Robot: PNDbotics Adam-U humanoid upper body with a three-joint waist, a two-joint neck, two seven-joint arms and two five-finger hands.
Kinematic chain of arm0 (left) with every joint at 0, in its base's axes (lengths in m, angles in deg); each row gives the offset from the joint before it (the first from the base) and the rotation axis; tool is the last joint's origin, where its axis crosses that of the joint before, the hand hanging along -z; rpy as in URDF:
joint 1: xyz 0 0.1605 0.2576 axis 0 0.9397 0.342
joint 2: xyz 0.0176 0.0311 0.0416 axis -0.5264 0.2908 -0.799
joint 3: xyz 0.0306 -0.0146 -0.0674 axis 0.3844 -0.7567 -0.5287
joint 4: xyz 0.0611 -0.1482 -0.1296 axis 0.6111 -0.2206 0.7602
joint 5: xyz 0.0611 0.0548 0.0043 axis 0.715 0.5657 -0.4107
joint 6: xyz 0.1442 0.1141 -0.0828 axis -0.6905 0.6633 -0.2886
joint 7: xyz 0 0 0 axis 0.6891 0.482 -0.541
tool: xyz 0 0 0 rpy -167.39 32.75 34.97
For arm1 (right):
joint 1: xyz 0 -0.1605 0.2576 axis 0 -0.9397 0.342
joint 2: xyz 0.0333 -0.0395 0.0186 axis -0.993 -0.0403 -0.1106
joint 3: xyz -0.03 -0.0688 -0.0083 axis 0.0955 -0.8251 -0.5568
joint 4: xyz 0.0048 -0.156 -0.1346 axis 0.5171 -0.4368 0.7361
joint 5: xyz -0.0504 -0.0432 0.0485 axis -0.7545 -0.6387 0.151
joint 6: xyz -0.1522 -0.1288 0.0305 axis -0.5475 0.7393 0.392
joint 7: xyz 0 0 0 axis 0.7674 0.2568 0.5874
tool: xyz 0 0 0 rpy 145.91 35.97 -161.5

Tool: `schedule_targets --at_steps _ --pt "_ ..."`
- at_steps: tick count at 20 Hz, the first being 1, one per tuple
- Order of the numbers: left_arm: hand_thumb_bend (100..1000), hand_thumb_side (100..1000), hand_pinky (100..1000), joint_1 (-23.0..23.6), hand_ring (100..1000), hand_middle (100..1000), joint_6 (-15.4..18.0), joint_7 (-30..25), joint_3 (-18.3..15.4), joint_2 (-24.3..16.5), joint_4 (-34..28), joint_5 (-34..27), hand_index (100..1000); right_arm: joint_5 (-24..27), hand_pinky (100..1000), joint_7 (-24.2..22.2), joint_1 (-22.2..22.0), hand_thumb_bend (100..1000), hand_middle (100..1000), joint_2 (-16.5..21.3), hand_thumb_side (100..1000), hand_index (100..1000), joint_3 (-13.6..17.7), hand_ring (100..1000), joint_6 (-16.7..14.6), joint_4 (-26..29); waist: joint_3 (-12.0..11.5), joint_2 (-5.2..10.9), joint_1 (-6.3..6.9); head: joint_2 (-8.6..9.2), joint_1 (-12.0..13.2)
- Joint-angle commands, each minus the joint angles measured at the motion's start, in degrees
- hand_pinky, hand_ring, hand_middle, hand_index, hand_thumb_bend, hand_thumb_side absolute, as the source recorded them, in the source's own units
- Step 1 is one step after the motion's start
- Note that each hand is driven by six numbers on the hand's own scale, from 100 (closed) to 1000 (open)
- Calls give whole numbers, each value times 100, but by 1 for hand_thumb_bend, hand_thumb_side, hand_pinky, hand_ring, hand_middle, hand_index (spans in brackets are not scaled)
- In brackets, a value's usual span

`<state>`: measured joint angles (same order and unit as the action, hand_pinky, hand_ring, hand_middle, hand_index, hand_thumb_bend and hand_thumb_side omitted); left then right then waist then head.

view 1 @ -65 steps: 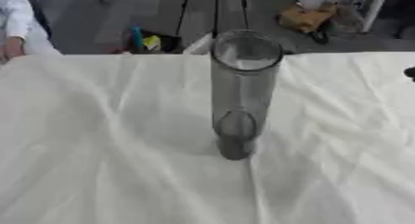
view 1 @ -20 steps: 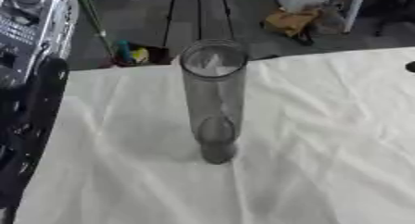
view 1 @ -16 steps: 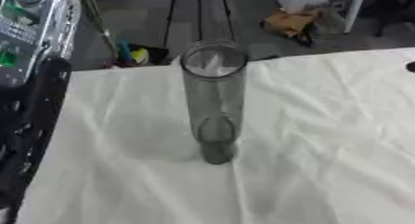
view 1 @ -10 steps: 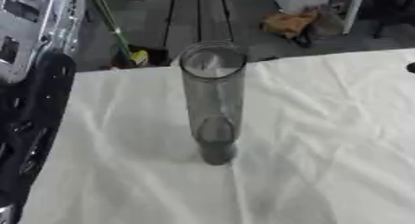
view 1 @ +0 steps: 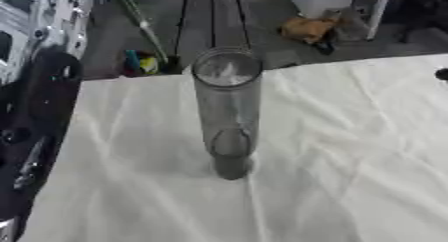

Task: Arrange flowers into the vase.

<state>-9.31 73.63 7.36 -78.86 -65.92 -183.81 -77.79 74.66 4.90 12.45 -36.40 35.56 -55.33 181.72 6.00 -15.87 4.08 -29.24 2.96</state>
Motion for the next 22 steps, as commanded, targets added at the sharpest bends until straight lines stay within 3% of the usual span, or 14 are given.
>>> schedule_targets --at_steps 1,4,10,18,22 --pt "210 701 100 -171 100 100 306 232 44 -319 -269 -1079 111 48 817 -28 101 100 517 40 914 834 -15 679 20 110 28 226 81 -22 16" --pt "213 693 100 -241 100 100 412 276 71 -329 -348 -1324 112 74 817 -58 123 100 517 24 912 834 -34 680 31 110 68 229 105 3 44" --pt "210 682 100 -260 100 100 496 -38 97 -398 -409 -1205 111 93 819 -79 99 100 516 25 908 835 -36 680 42 110 71 238 138 15 48" --pt "185 681 100 -47 100 100 76 -9 177 -558 -207 -590 110 84 822 -89 43 100 515 30 906 835 -24 681 58 110 -24 240 147 -47 -24" --pt "189 671 100 9 100 100 26 -13 178 -563 -232 -429 110 85 822 -88 53 100 515 19 906 835 -21 681 51 110 -35 225 134 -11 -63"
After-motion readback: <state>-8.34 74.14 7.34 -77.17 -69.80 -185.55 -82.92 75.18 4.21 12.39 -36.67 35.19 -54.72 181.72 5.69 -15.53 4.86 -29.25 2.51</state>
